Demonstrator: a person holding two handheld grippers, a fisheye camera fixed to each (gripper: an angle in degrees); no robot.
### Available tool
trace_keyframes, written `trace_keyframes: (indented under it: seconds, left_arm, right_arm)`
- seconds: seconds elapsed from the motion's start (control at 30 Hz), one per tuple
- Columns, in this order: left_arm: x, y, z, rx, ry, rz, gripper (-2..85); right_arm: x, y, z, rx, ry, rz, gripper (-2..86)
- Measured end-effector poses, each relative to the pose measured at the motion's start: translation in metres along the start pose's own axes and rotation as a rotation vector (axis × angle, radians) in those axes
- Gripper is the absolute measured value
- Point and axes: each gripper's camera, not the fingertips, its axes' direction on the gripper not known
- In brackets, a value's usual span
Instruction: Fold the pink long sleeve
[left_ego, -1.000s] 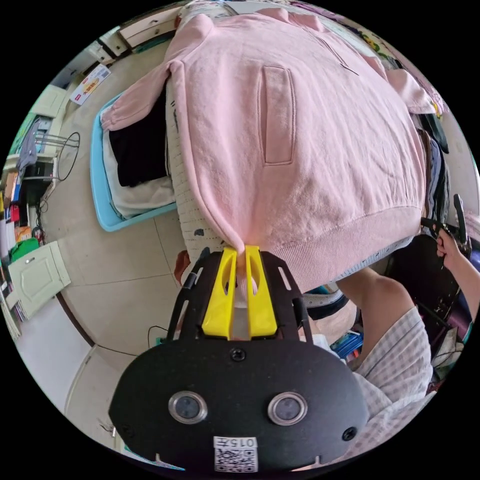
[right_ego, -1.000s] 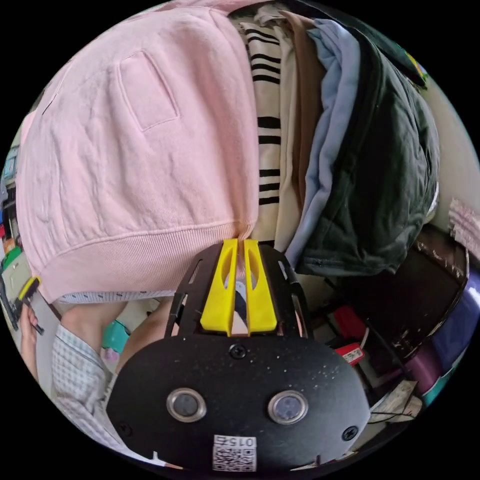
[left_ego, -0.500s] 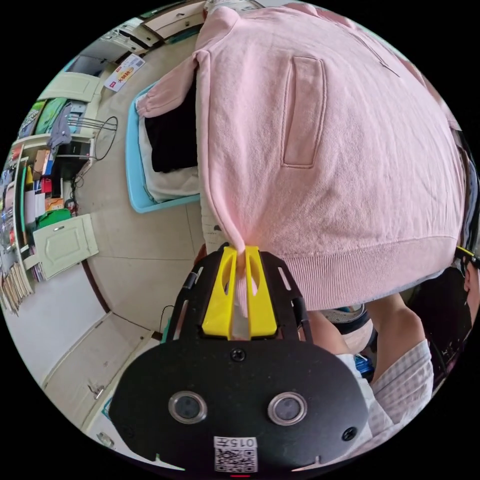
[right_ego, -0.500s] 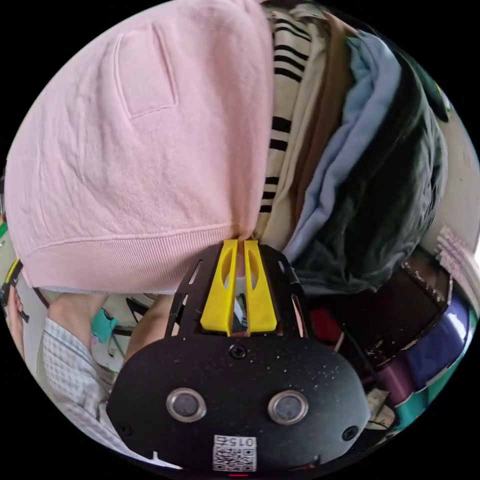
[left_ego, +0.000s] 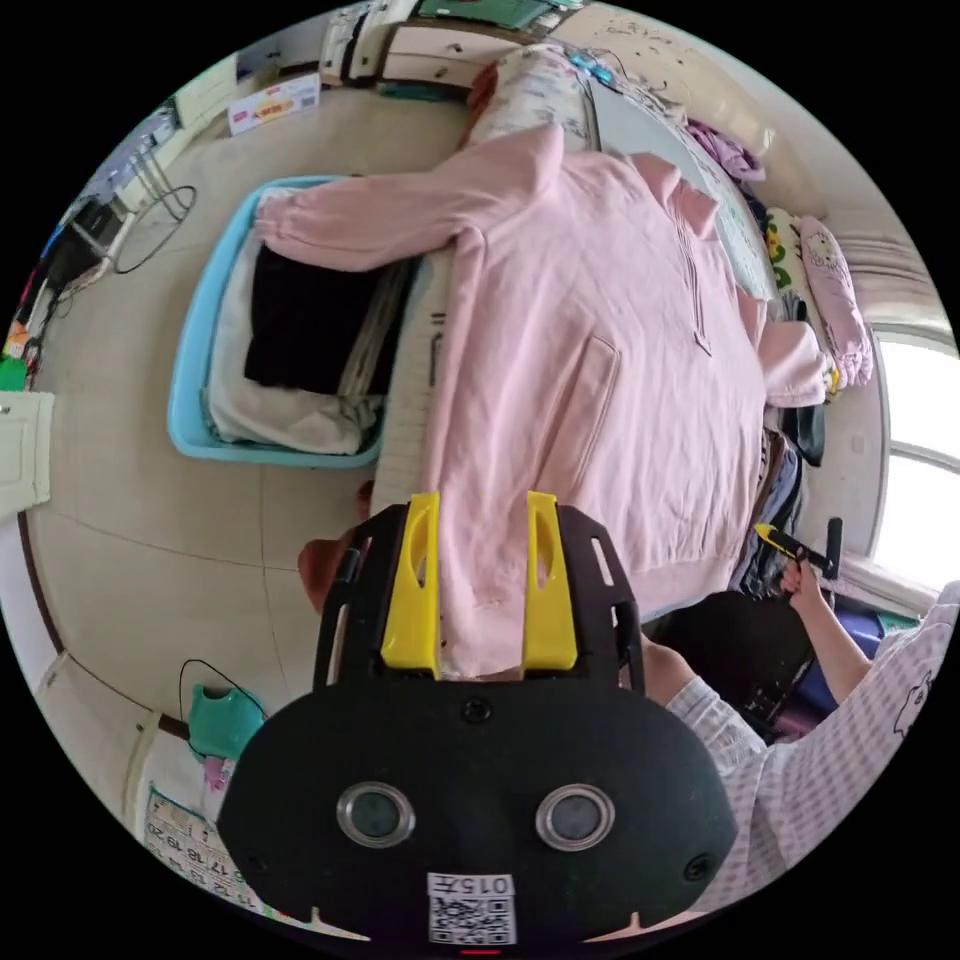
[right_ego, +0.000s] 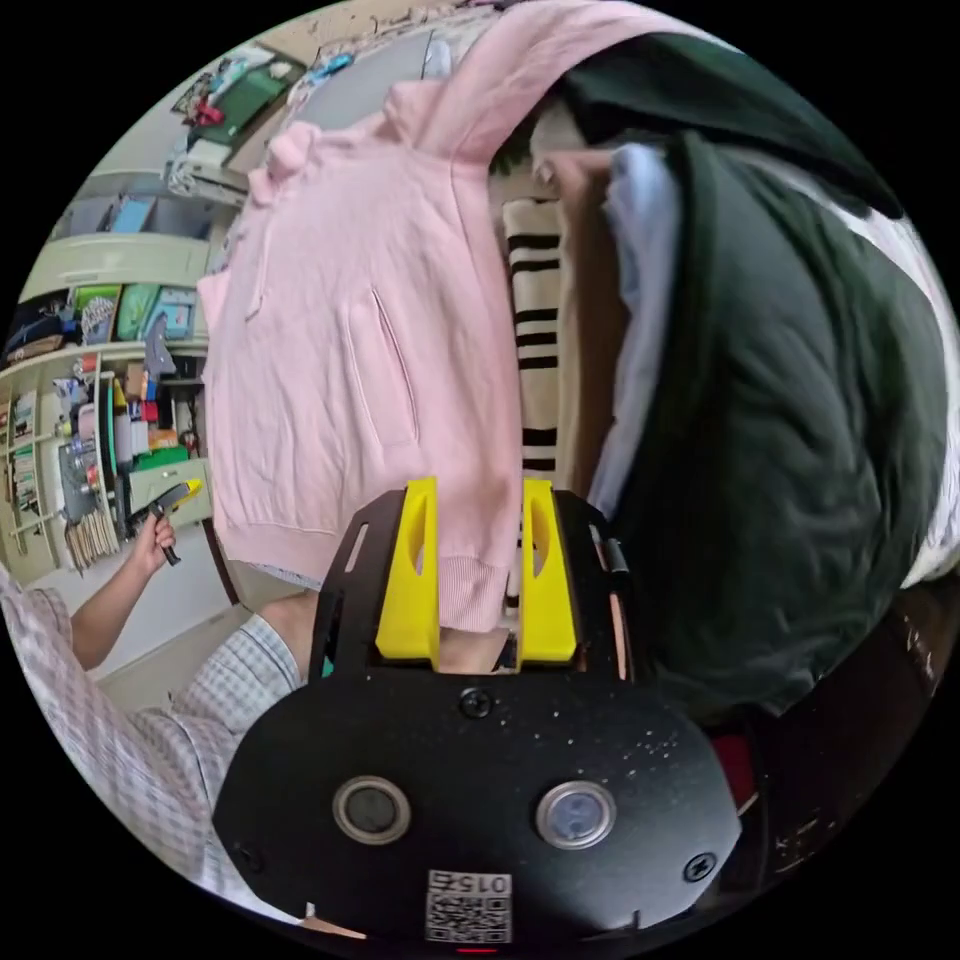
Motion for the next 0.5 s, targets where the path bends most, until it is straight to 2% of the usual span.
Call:
trace_keyframes:
  seconds: [0.13,0.2,0.37,0.5]
  left_arm:
    - [0.022,-0.008,0.021,-0.036,-0.046,0.027,8.6]
    - [0.031,-0.009,0.018,-0.05,-0.084,0.009,3.2]
    - [0.051,-0.011,0.011,-0.058,-0.185,-0.004,-0.5]
    - [0.083,-0.014,0.029,-0.085,-0.288,0.042,-0.6]
  right_arm:
    - [-0.002,-0.001,0.005,-0.053,0.005,-0.001,7.2]
    - [-0.003,0.004,-0.005,-0.052,0.062,-0.008,2.6]
    - [-0.003,0.013,-0.023,-0.072,0.258,-0.048,0.7]
    - [0.006,0.007,-0.012,-0.127,0.229,0.051,0.8]
